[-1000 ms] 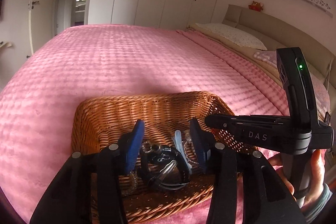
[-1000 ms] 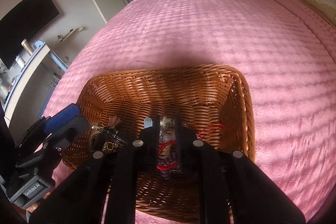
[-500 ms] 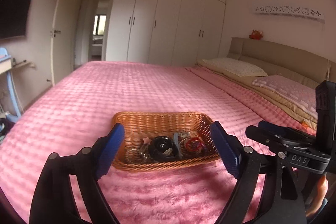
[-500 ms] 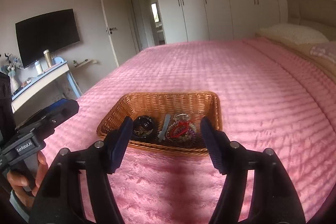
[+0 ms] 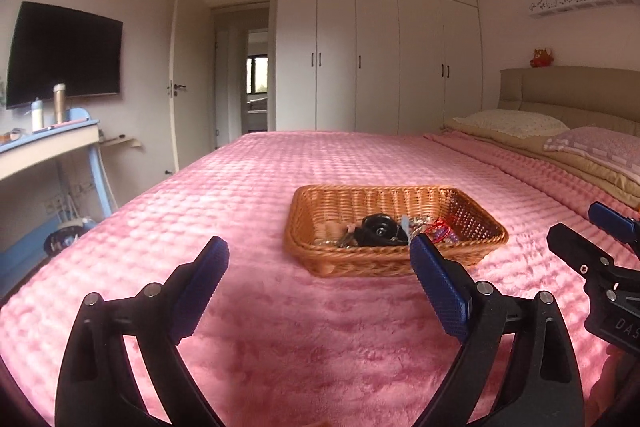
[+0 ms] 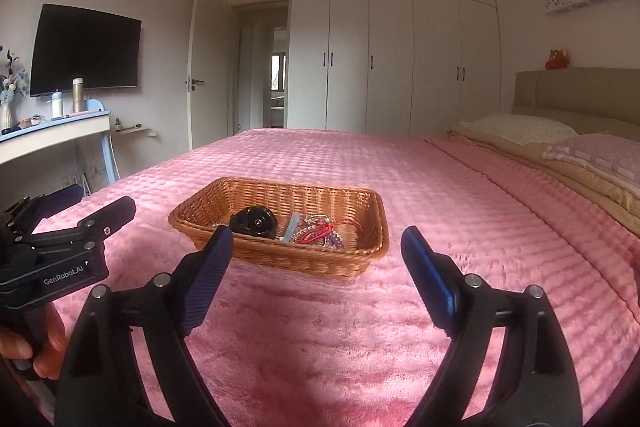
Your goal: Organize jewelry
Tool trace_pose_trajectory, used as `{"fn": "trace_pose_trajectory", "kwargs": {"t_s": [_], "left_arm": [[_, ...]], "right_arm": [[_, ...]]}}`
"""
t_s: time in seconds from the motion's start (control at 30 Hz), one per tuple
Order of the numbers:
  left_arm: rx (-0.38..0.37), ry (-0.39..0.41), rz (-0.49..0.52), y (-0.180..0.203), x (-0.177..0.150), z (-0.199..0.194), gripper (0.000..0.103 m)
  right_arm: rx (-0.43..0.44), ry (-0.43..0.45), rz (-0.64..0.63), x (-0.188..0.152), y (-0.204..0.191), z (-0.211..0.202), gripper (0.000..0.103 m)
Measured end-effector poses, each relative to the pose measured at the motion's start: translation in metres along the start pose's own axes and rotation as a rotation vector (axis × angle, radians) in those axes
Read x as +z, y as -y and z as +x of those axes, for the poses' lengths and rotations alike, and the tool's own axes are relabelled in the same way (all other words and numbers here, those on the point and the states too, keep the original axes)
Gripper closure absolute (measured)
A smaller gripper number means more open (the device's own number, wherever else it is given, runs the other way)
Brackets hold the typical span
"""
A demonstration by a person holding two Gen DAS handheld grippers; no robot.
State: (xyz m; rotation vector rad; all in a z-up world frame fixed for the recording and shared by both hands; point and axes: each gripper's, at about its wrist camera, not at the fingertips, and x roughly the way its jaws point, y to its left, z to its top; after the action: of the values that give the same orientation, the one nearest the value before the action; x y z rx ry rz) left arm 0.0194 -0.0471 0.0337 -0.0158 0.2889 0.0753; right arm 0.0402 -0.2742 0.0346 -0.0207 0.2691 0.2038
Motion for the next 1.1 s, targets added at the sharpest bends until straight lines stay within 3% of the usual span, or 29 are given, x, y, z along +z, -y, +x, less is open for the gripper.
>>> {"fn": "trace_pose_trajectory", "kwargs": {"t_s": [0.4,0.53,1.1], "left_arm": [[0.082,-0.019,-0.058,-0.011,-0.021,-0.001,0.011],[0.086,-0.012,-0.052,-0.008,-0.022,-0.002,0.011],[0.09,-0.002,-0.031,-0.003,-0.024,-0.002,0.01]], "right_arm": [[0.044,-0.038,0.081,-0.014,0.018,0.003,0.02],[0.05,-0.038,0.087,-0.016,0.019,0.0,0.014],[0.058,-0.068,0.109,-0.017,0.021,0.005,0.014]]}}
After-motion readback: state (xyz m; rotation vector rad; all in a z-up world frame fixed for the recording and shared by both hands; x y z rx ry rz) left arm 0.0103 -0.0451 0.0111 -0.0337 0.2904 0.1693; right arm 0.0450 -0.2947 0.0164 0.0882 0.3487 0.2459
